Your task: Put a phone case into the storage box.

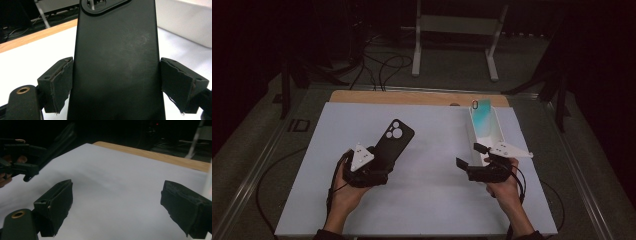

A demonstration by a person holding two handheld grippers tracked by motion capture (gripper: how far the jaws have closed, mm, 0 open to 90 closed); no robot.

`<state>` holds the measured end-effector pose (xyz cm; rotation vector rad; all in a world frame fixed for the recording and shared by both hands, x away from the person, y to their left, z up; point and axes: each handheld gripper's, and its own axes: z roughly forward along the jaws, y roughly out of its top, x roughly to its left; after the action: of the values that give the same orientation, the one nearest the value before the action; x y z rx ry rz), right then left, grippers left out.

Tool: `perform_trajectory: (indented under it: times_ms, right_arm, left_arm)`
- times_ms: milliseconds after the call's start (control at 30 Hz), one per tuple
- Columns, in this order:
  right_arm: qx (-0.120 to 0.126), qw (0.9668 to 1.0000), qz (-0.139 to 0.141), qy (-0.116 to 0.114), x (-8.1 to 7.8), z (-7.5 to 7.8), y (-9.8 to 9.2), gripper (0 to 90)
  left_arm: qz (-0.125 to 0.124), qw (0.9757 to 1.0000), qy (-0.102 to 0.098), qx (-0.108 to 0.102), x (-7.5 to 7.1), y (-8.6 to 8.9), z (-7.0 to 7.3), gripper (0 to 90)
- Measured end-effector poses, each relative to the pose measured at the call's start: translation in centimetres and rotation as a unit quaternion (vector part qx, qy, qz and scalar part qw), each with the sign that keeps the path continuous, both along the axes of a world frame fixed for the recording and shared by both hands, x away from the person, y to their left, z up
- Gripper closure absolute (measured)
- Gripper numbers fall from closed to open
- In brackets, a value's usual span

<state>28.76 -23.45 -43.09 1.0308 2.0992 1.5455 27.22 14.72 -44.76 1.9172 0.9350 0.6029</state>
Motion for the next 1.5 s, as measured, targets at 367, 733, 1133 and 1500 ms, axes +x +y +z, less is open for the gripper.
perform_trajectory:
  times_ms: [367,733,1133,1500]
  right_arm:
    - [0.013,0.9988,0.046,0.014,1.5,1.4,4.1,11.2]
    - [0.031,0.9961,0.073,0.038,2.0,2.1,7.2,14.7]
    - [0.068,0.9842,0.120,0.111,2.2,1.5,8.9,60.7]
    - [0.061,0.9816,0.144,0.110,1.7,1.6,9.9,83.9]
  left_arm:
    - [-0.032,0.9993,-0.018,-0.009,-0.9,-2.6,1.2,15.4]
    - [-0.065,0.9974,-0.032,-0.002,-1.8,-5.6,1.5,15.3]
    - [-0.073,0.9970,-0.024,-0.001,-2.1,-6.5,0.9,15.3]
    - [-0.094,0.9955,-0.007,0.015,-2.2,-7.5,0.3,14.3]
